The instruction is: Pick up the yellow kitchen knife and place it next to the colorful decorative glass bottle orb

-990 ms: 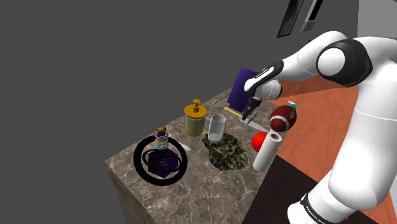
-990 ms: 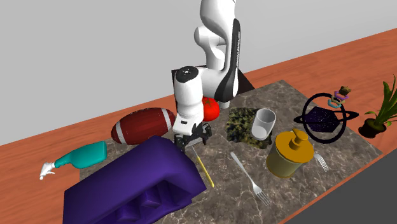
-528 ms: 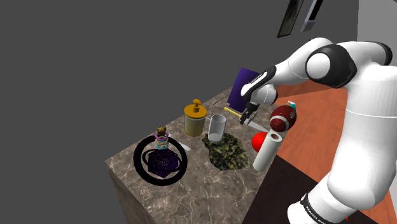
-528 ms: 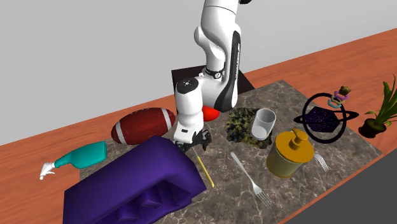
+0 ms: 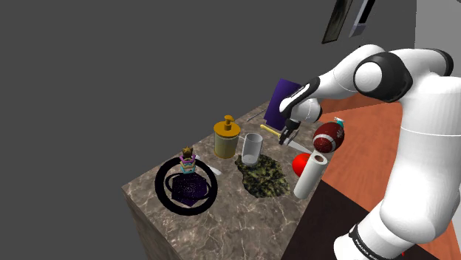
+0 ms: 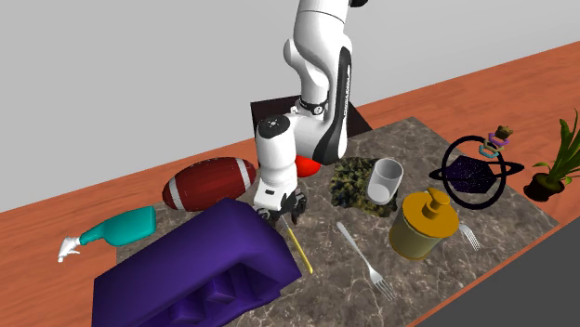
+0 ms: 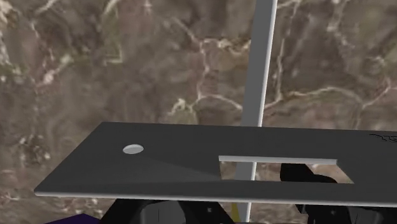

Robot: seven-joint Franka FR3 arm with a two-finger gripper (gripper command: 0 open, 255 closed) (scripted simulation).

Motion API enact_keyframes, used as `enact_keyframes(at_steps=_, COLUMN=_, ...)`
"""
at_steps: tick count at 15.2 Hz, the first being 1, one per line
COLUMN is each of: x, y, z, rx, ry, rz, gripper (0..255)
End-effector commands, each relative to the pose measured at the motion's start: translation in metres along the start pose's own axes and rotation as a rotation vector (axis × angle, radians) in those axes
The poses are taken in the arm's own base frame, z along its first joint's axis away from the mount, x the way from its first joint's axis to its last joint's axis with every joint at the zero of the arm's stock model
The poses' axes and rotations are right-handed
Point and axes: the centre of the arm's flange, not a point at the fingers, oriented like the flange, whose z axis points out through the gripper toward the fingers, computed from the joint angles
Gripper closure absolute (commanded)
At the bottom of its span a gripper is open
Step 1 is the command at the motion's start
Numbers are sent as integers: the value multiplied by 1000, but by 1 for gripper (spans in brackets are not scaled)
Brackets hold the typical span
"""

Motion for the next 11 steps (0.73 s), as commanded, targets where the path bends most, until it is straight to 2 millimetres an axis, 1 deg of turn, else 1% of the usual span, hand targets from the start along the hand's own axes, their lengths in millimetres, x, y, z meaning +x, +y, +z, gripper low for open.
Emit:
enact_keyframes(at_steps=1, x=0, y=0, z=0, rx=0, ry=0, rz=0, gripper=255)
enact_keyframes(at_steps=9, x=0, y=0, z=0, rx=0, ry=0, rz=0, gripper=255)
enact_keyframes(at_steps=11, x=1, y=0, z=-10, rx=0, ry=0, rz=0, gripper=255)
